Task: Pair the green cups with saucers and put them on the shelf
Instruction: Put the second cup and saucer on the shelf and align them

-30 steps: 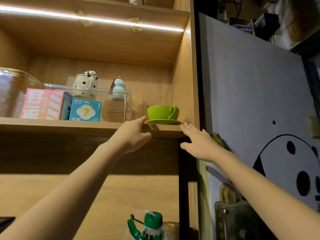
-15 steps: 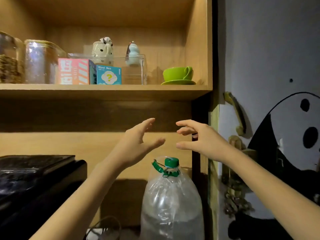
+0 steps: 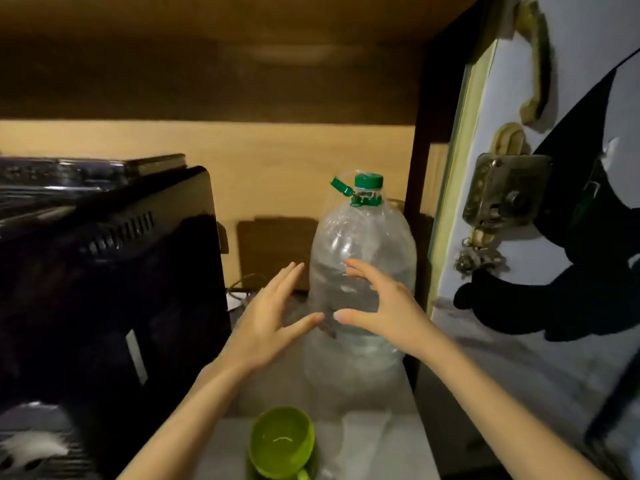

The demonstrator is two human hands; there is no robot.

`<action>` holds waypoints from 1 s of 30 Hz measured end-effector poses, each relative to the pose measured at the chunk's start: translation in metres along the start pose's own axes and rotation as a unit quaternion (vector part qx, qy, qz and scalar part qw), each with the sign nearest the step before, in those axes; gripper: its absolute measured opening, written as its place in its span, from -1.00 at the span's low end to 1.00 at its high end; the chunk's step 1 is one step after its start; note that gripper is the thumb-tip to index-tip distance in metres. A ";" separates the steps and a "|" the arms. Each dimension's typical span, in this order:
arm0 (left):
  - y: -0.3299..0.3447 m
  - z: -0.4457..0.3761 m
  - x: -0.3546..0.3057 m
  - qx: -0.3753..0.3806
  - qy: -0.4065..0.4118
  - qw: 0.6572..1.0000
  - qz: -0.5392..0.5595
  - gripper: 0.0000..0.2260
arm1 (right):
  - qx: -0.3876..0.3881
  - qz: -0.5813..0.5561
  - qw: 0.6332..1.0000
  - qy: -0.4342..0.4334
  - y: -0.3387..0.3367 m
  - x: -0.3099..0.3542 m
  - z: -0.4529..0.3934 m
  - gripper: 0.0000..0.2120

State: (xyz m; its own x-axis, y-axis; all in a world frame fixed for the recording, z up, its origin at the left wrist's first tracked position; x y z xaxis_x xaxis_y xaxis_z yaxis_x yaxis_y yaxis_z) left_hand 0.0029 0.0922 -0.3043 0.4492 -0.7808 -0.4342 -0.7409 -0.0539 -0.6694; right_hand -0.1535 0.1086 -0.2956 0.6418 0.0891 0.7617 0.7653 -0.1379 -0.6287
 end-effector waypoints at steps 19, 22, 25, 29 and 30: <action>0.122 0.258 0.154 -0.058 -0.497 0.840 0.212 -0.71 | 0.181 -0.164 0.907 0.342 0.220 -0.216 0.041 -0.56; 0.136 0.267 0.160 -0.108 -0.568 0.773 0.263 -0.77 | 0.171 -0.203 0.877 0.401 0.228 -0.223 0.041 -0.77; 0.146 0.265 0.166 -0.100 -0.578 0.760 0.281 -0.77 | 0.179 -0.234 0.847 0.442 0.233 -0.225 0.045 -0.87; 0.151 0.261 0.175 -0.069 -0.588 0.763 0.258 -0.82 | 0.212 -0.216 0.835 0.460 0.244 -0.224 0.047 -0.88; 0.151 0.260 0.178 -0.061 -0.589 0.767 0.248 -0.85 | 0.210 -0.204 0.838 0.460 0.247 -0.227 0.046 -0.89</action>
State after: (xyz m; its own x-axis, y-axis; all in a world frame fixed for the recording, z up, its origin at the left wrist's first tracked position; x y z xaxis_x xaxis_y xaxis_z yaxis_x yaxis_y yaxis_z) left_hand 0.1010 0.1069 -0.6392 0.1829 0.3757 -0.9085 -0.9755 -0.0460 -0.2154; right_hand -0.1078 0.0994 -0.6304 0.1614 -0.7804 0.6041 0.9856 0.0964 -0.1387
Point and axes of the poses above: each hand's wrist, its own z-axis away from the middle knuckle, its own y-axis out of the palm, x = y × z, the point moved 8 cm from there along -z, towards the middle knuckle, and after that the axes turned 15 degrees about y, right-handed, at the moved point
